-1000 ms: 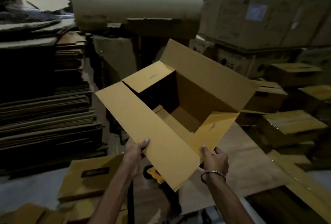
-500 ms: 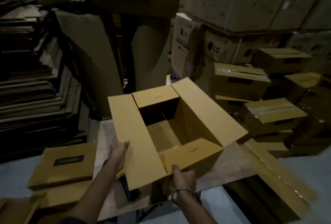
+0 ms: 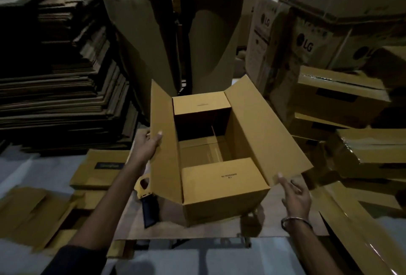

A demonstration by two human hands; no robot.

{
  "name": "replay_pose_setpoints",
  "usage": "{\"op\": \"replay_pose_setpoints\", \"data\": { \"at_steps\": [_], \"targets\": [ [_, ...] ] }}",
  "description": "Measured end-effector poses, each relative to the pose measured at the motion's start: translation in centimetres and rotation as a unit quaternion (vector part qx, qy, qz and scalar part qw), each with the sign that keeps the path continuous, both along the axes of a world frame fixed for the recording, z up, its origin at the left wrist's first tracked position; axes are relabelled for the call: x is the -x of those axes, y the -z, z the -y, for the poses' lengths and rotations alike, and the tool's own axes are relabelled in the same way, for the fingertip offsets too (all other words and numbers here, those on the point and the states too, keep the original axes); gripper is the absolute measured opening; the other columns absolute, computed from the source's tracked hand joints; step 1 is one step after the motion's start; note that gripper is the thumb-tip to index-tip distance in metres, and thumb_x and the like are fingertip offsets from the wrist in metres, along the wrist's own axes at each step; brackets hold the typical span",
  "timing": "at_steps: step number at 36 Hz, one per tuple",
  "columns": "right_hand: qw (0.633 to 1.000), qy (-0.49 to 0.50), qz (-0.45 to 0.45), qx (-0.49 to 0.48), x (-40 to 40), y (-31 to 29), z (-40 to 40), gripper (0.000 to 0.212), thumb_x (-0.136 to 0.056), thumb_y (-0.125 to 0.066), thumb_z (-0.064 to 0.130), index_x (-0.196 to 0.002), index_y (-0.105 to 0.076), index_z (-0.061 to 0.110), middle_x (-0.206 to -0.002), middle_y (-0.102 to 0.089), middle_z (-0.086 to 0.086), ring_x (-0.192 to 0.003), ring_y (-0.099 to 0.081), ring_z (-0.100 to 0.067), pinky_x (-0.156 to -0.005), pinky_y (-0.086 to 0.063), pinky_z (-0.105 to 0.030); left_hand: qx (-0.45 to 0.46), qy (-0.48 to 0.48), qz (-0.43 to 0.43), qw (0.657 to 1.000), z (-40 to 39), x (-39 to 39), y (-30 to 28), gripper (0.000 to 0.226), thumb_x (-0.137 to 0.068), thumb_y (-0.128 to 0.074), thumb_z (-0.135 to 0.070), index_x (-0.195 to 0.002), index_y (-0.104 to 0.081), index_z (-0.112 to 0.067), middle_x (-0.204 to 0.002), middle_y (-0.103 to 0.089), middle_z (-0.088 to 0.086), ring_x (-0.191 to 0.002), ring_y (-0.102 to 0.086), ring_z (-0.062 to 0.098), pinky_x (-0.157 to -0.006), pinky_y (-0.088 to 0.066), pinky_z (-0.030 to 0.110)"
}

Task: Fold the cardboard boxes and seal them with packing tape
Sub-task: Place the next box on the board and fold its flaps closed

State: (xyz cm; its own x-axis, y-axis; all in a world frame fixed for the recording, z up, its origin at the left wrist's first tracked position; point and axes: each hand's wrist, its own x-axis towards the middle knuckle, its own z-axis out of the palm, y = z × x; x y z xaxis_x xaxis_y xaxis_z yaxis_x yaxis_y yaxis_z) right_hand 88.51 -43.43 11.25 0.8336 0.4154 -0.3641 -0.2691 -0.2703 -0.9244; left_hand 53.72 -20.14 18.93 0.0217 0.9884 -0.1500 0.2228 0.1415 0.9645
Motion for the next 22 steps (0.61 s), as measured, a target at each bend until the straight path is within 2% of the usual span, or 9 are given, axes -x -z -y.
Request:
{"op": "replay_pose_setpoints", "data": {
  "at_steps": [2, 4, 6, 9, 11, 13, 16, 19, 22],
  "targets": [
    [0.999, -0.019, 0.033, -0.038, -1.0, -1.0, -0.4, 0.055, -0.08, -0.088, 0.038, -0.127, -0.06, 0.031, -0.117, -0.068, 0.006, -0.114, -0.062, -0.021, -0.108, -0.05, -0.053, -0.011, 0.011, 0.039, 0.999, 0.7, -2.1, -0.4, 0.033, -0.106, -0.058, -0.046, -0.131, -0.06, -0.024, -0.112, -0.069, -0.008, -0.102, -0.067, 0.009, -0.08, -0.055, 0.028],
    [0.994, -0.031, 0.09, -0.061, -1.4, -2.1, -0.9, 0.05, -0.084, -0.085, 0.039, -0.127, -0.065, 0.025, -0.117, -0.071, -0.001, -0.113, -0.066, -0.026, -0.105, -0.053, -0.053, -0.02, 0.027, 0.067, 0.997, 1.0, -3.7, 0.2, 0.05, -0.104, -0.052, -0.06, -0.137, -0.062, -0.025, -0.127, -0.07, -0.006, -0.118, -0.065, 0.013, -0.1, -0.054, 0.037],
    [0.989, -0.036, 0.114, -0.092, -1.1, -3.5, -1.4, 0.043, -0.087, -0.083, 0.039, -0.125, -0.066, 0.028, -0.118, -0.072, 0.002, -0.11, -0.068, -0.016, -0.098, -0.056, -0.044, -0.038, 0.043, 0.056, 0.997, 1.3, -5.1, 1.5, 0.062, -0.101, -0.045, -0.07, -0.148, -0.056, -0.031, -0.145, -0.062, -0.007, -0.135, -0.056, 0.013, -0.114, -0.045, 0.046],
    [0.979, -0.056, 0.157, -0.12, -0.6, -5.0, -2.0, 0.028, -0.088, -0.079, 0.045, -0.111, -0.065, 0.037, -0.111, -0.071, 0.012, -0.1, -0.066, 0.004, -0.083, -0.055, -0.027, -0.073, 0.051, -0.005, 0.996, 2.1, -7.3, 3.7, 0.08, -0.095, -0.033, -0.084, -0.157, -0.044, -0.034, -0.16, -0.047, -0.006, -0.149, -0.041, 0.016, -0.122, -0.036, 0.052],
    [0.97, -0.074, 0.194, -0.123, -0.1, -5.5, -2.5, 0.029, -0.089, -0.075, 0.05, -0.111, -0.067, 0.033, -0.109, -0.072, 0.011, -0.097, -0.066, 0.006, -0.078, -0.052, -0.023, -0.09, 0.055, -0.051, 0.993, 2.7, -8.0, 5.4, 0.076, -0.097, -0.024, -0.083, -0.16, -0.035, -0.042, -0.165, -0.04, -0.006, -0.152, -0.035, 0.018, -0.124, -0.031, 0.054],
    [0.964, -0.088, 0.217, -0.128, 0.2, -5.5, -2.9, 0.028, -0.092, -0.07, 0.051, -0.111, -0.069, 0.03, -0.107, -0.073, 0.011, -0.099, -0.066, 0.002, -0.081, -0.052, -0.026, -0.112, 0.073, -0.121, 0.984, 3.4, -8.6, 7.0, 0.065, -0.102, -0.021, -0.076, -0.161, -0.025, -0.05, -0.169, -0.031, -0.009, -0.156, -0.026, 0.017, -0.126, -0.026, 0.054],
    [0.953, -0.128, 0.231, -0.149, 0.9, -5.5, -3.5, 0.029, -0.096, -0.064, 0.051, -0.112, -0.069, 0.027, -0.106, -0.072, 0.012, -0.102, -0.066, -0.003, -0.086, -0.054, -0.029, -0.155, 0.099, -0.241, 0.953, 4.2, -8.9, 9.3, 0.058, -0.108, -0.024, -0.062, -0.163, -0.024, -0.044, -0.171, -0.026, -0.005, -0.159, -0.019, 0.016, -0.127, -0.02, 0.055],
    [0.939, -0.193, 0.229, -0.169, 1.6, -5.5, -3.8, 0.04, -0.098, -0.054, 0.06, -0.116, -0.068, 0.027, -0.105, -0.072, 0.012, -0.101, -0.067, -0.009, -0.081, -0.053, -0.025, -0.173, 0.121, -0.307, 0.928, 4.7, -8.7, 10.0, 0.057, -0.11, -0.025, -0.057, -0.164, -0.026, -0.038, -0.172, -0.023, -0.004, -0.16, -0.015, 0.016, -0.128, -0.014, 0.049],
    [0.927, -0.258, 0.208, -0.173, 2.1, -5.1, -4.3, 0.053, -0.1, -0.041, 0.061, -0.122, -0.069, 0.022, -0.108, -0.074, 0.014, -0.102, -0.068, -0.001, -0.081, -0.052, -0.016, -0.173, 0.136, -0.362, 0.906, 4.7, -8.7, 10.5, 0.059, -0.11, -0.026, -0.057, -0.164, -0.026, -0.035, -0.173, -0.02, -0.004, -0.161, -0.012, 0.018, -0.128, -0.012, 0.047]
  ]
}}
